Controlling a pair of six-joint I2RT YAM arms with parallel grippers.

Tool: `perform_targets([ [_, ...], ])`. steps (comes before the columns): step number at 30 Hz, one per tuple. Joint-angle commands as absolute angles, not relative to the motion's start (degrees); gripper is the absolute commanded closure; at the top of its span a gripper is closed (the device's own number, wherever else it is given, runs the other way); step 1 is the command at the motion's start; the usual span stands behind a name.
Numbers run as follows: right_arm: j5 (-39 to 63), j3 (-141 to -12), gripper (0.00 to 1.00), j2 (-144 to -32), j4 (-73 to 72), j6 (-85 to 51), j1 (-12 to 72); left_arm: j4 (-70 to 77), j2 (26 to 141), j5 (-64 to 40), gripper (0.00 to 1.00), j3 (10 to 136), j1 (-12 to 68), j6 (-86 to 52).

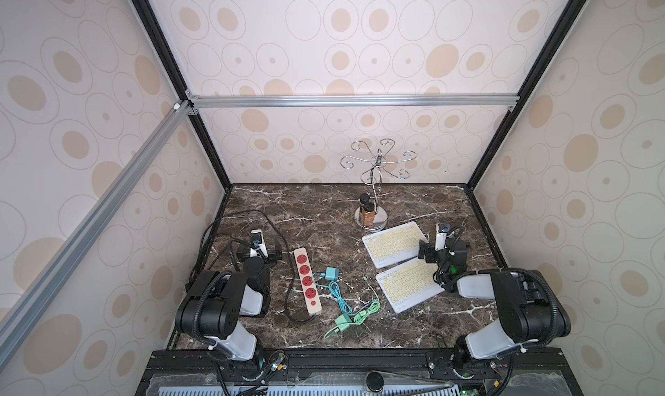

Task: Unplug the wireless keyboard
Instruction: Reset both arms

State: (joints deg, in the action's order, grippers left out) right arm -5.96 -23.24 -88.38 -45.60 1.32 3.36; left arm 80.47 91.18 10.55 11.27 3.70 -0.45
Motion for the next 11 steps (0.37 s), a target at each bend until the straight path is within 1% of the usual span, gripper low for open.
perform_targets([
  [1,-5.4,-24.1,0.0,-88.2,-45.8,1.4,3.4,80.4,90.6,8.6,0.0,11.7,3.8,0.8],
  [8,-5.4,-24.2,0.0,-88.2,-45.7,1.5,3.4,78.7,90.6,8.1,0.0,12.5,3.1,0.0],
  [11,-5.4,-24.1,0.0,-88.2,-45.7,1.4,3.3,83.4,90.4,8.4,0.0,10.0,3.1,0.2],
])
